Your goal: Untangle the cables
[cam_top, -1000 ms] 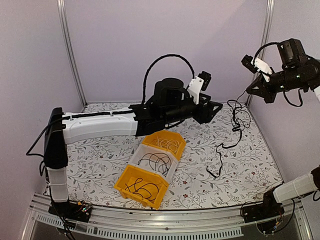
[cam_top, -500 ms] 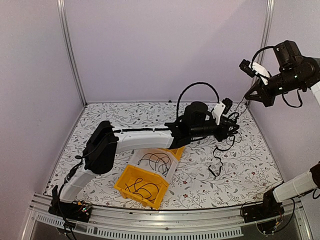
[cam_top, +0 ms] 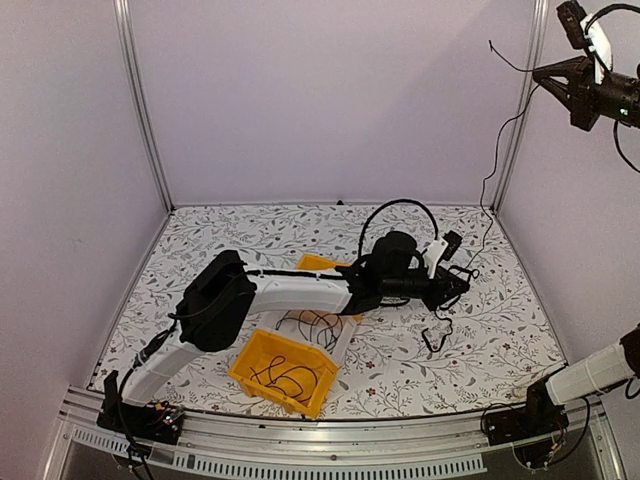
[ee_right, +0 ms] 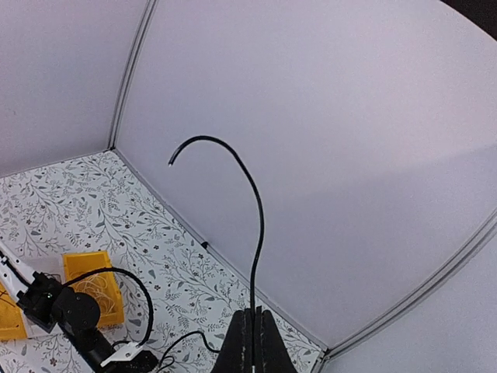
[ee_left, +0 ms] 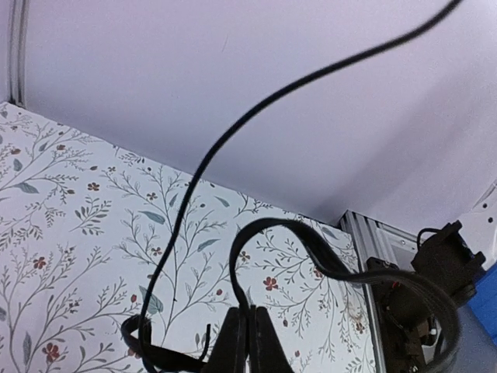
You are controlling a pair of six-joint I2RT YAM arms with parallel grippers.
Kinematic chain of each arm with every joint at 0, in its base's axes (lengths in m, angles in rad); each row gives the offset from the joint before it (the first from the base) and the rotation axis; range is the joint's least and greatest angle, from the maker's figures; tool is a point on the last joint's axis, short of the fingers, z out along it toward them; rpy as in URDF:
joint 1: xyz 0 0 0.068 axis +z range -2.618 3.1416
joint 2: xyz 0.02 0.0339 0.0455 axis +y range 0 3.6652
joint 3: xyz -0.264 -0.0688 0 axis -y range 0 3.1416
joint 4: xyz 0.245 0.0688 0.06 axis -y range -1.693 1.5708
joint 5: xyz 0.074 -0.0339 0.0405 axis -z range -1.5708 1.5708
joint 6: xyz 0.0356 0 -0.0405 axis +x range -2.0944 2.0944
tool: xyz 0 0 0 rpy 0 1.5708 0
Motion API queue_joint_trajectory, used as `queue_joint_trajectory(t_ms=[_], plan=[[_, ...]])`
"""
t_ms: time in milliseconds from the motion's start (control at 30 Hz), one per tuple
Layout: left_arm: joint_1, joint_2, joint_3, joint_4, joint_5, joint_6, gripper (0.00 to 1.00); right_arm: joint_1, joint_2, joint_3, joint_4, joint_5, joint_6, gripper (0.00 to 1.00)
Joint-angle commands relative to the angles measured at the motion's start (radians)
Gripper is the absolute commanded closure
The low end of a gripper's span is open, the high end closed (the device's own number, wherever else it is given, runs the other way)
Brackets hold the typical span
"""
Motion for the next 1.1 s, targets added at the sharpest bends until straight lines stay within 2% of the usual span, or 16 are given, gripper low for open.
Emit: queue_joint_trajectory(t_ms=[0,100,233,433,500,767,1067], plan=[[0.004,0.032,-0.032,0.003,0.029,-0.029,0.99,-0.004,-0.065,-0.061,0.257,0.107,0.044,1.00],[0.007,0.035,-0.062,-0.001,0.027,-0.043,0.98,-0.005,-0.061,-0.002,0.375,0.139,0.056,1.00],[0.008,0.042,-0.093,0.004,0.020,-0.071,0.84,-0.005,-0.045,0.043,0.548,0.168,0.020,1.00],[0.014,0.040,-0.125,-0.003,0.013,-0.083,0.83,-0.005,-0.019,0.090,0.711,0.162,-0.029,1.00],[0.017,0.028,-0.127,-0.004,0.014,-0.074,0.82,-0.006,-0.016,0.074,0.711,0.151,-0.047,1.00],[0.045,-0.151,-0.168,-0.027,-0.072,-0.015,0.61,-0.005,-0.091,-0.148,0.695,0.040,-0.022,1.00],[0.086,-0.498,-0.445,-0.026,-0.180,-0.043,0.52,-0.005,-0.129,-0.345,0.625,-0.132,0.015,1.00]])
